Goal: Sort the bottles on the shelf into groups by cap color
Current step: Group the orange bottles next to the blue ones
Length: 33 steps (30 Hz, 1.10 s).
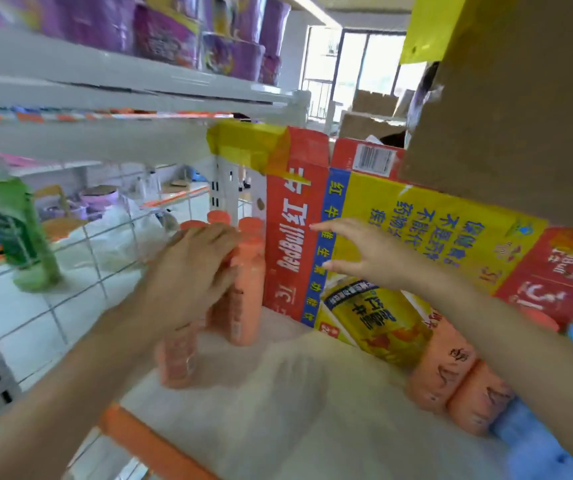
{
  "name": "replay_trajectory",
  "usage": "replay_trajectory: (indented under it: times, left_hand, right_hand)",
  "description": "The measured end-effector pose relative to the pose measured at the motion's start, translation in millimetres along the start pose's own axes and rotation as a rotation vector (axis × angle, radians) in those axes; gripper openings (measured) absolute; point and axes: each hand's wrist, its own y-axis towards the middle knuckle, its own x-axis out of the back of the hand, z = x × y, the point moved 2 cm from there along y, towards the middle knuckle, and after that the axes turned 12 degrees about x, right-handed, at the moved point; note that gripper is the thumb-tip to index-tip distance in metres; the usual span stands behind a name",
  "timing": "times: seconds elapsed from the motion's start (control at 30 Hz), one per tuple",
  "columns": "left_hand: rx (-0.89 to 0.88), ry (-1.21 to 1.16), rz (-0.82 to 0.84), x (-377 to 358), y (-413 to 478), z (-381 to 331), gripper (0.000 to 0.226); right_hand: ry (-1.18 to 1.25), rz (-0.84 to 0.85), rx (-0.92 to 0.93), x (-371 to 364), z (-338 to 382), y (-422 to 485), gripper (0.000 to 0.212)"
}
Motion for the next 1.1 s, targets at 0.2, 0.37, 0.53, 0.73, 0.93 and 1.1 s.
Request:
replay_trajectory:
  times: [0.2,0.37,0.53,0.73,0.93,1.1]
  left_hand:
    - [0.015,0.080,0.047,0,-16,54,0.039]
    - [-0.009,0.032,0.111,-10,-25,75,0.038]
    - [0.030,-0.145,0.100,-17,-28,82,0.036]
    - [0.048,-0.223,0.077,-19,-22,85,0.032]
    - [0.028,-0.281,0.082,-20,-23,83,0.032]
    - [0.080,-0.383,0.065,-19,-24,85,0.031]
  right_hand:
    - [-0.031,0.069,0.101,-49,26,70,0.070]
    - [-0.102,0.076,0.110,-81,32,104,0.072]
    - [-0.220,-0.039,0.126,-88,33,121,0.051]
    - [-0.150,-0.020,0.101,-76,37,123,0.033]
    - [-0.100,-0.037,0.055,-70,48,104,0.026]
    - [-0.141,-0.027,-0.015,-63,56,85,0.026]
